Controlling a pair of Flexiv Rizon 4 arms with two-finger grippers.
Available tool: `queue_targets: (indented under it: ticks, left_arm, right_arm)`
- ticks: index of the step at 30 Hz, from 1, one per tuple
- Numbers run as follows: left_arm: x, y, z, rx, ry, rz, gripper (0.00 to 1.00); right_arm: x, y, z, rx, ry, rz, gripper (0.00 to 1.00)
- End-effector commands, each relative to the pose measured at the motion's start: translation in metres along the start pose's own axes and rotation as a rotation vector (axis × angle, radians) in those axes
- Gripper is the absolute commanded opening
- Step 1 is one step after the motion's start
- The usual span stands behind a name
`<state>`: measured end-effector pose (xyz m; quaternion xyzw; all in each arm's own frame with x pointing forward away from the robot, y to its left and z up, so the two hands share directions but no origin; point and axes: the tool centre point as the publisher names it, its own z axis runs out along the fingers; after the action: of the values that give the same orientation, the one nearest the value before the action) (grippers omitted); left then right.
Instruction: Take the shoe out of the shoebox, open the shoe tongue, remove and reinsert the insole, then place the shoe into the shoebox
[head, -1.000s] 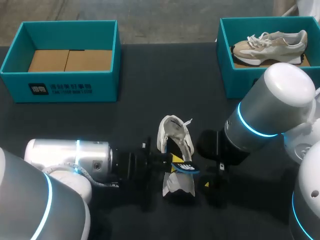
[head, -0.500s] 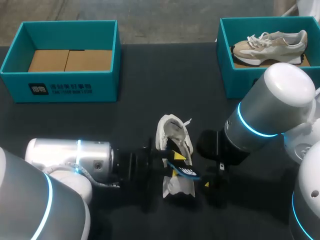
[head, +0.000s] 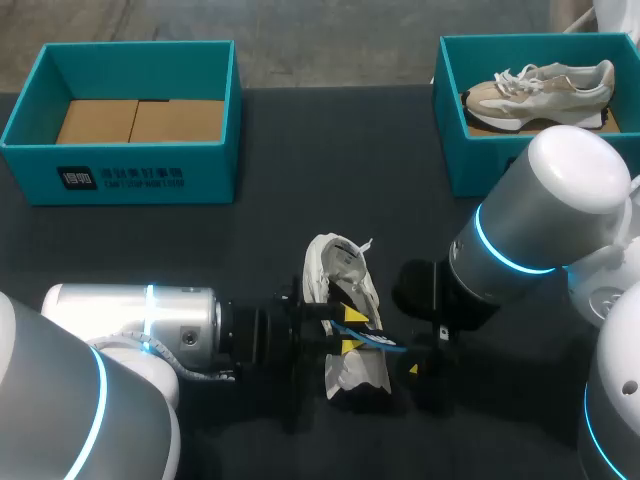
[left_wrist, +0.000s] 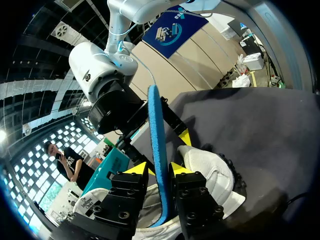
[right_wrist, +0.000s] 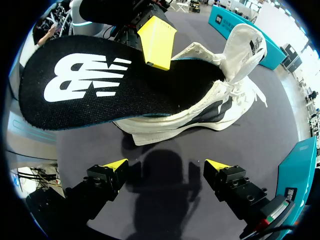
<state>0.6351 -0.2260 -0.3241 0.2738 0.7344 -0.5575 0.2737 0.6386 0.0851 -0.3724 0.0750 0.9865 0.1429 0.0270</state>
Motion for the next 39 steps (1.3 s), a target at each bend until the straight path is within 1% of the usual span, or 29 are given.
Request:
queue_targets:
  ticks: [1,5,8,12,14,18,22,39]
  left_arm:
    - [0.0,-0.004,-0.001,-0.016,0.004,-0.007,0.28]
    - [-0.002,-0.005,-0.003,-0.02,0.007,-0.014,0.29]
    - [-0.003,-0.007,-0.003,-0.027,0.011,-0.015,0.26]
    - [-0.004,-0.007,-0.003,-0.04,0.024,-0.025,0.13]
    - [-0.005,-0.008,-0.003,-0.034,0.03,-0.027,0.0]
    - [-0.005,-0.008,-0.003,-0.024,0.037,-0.019,0.0]
    - [-0.003,-0.001,-0.002,-0.028,0.045,-0.008,0.0]
    - [-0.001,0.024,-0.004,-0.114,0.054,0.022,0.0]
  right_arm:
    - [0.001,0.0,0.002,-0.001,-0.001,0.0,1.0]
    - [0.001,0.0,0.002,-0.001,-0.001,0.0,1.0]
    - [0.001,0.0,0.002,-0.001,-0.001,0.0,1.0]
    - [0.001,0.0,0.002,-0.001,-0.001,0.0,1.0]
    - [0.001,0.0,0.002,-0.001,-0.001,0.0,1.0]
    - [0.001,0.0,0.002,-0.001,-0.001,0.0,1.0]
    - [0.001,0.0,0.002,-0.001,-0.001,0.0,1.0]
    - [0.001,0.0,0.002,-0.001,-0.001,0.0,1.0]
